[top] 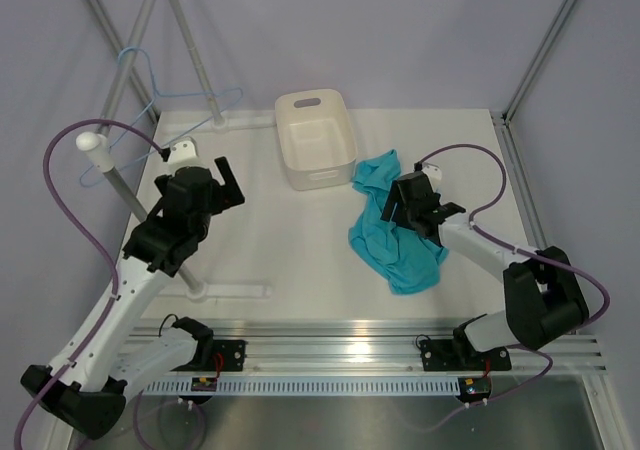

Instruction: Remove the t-shirt from the hanger

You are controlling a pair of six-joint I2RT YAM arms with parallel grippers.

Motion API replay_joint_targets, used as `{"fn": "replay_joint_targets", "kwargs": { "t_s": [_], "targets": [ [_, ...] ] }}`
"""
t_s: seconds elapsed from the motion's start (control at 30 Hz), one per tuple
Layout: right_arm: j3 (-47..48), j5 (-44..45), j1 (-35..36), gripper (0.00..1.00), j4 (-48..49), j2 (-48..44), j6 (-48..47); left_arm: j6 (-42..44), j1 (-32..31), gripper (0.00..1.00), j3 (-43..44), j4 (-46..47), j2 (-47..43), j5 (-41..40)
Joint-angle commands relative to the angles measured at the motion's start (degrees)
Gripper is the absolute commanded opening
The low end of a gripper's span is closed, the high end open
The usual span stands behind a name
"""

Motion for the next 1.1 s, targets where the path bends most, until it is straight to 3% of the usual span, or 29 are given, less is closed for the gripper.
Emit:
{"fn": "replay_joint_targets", "kwargs": {
  "t_s": [0.0, 0.57, 0.73, 0.87, 0.93, 1.07],
  "targets": [
    [-0.22, -1.81, 0.30, 0.79, 1.35, -2.69, -1.33, -0.58, 0.69, 0.99, 1.84, -0.77, -1.34, 1.92],
    [-1.10, -5.06, 0.30, 0.80, 3.63, -3.93, -2.65, 9.80, 0.69, 0.99, 17.49, -2.88, -2.12, 8.24],
    [-1.45, -5.16, 0.30, 0.80, 3.46, -4.45, -2.74, 10.85, 0.69, 0.99, 16.52, -3.14, -2.91, 13.24],
    [-1.54, -5.33, 0.39, 0.80, 3.19, -5.33, -2.74, 10.33, 0.60, 0.99, 13.99, -4.20, -5.54, 21.84],
    [-1.63, -5.51, 0.39, 0.80, 3.11, -5.68, -2.74, 10.32, 0.51, 0.92, 10.12, -3.67, -8.18, 26.24],
    [-1.71, -6.74, 0.39, 0.80, 3.37, -5.77, -2.56, 11.12, 0.07, 0.80, 4.58, -3.67, -10.56, 27.58]
  ]
}}
